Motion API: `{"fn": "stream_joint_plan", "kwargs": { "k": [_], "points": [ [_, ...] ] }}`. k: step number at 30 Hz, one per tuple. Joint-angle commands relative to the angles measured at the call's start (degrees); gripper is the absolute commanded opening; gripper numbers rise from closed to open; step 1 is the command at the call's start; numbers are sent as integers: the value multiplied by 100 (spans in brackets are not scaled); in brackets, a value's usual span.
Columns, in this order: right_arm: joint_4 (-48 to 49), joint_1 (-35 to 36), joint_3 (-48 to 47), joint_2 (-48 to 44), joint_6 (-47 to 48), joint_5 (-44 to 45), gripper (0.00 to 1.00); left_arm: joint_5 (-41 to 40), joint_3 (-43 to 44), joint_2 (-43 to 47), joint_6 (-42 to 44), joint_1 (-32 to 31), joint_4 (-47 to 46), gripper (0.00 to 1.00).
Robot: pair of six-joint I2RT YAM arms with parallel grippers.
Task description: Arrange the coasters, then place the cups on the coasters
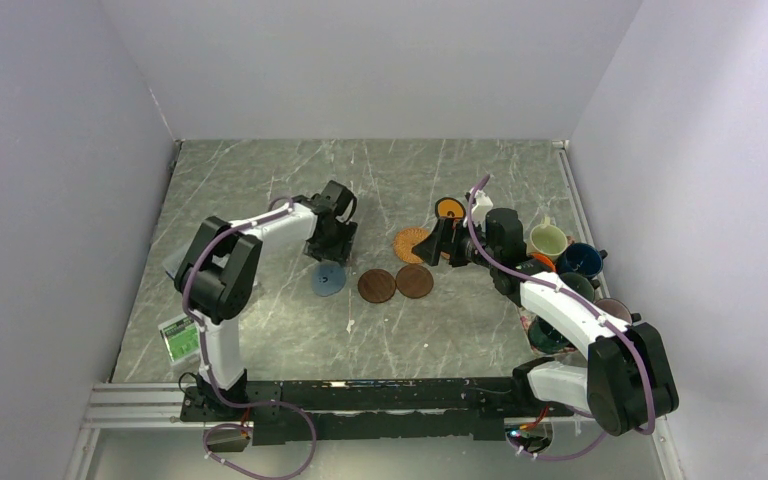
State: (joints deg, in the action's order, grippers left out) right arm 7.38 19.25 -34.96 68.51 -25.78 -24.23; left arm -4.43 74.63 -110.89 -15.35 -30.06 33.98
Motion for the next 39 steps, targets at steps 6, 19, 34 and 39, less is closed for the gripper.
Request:
{"fn": "stream_joint_plan", "kwargs": {
  "k": [6, 19, 34, 39],
  "points": [
    [242, -21, 24, -132, -33, -51, 100, 347, -1166, 192, -957, -357, 415, 63],
    [232, -25, 24, -158, -50, -73, 100, 456, -2149, 984, -2160, -1091, 317, 63],
    [155, -26, -36, -141, -32, -63, 100, -61, -1374, 2104, -2321, -1454, 1309, 72],
    [113, -26, -45, -149, -46, -30, 100, 299, -1812, 2568, -2465, -1461, 1258, 81]
  ]
}}
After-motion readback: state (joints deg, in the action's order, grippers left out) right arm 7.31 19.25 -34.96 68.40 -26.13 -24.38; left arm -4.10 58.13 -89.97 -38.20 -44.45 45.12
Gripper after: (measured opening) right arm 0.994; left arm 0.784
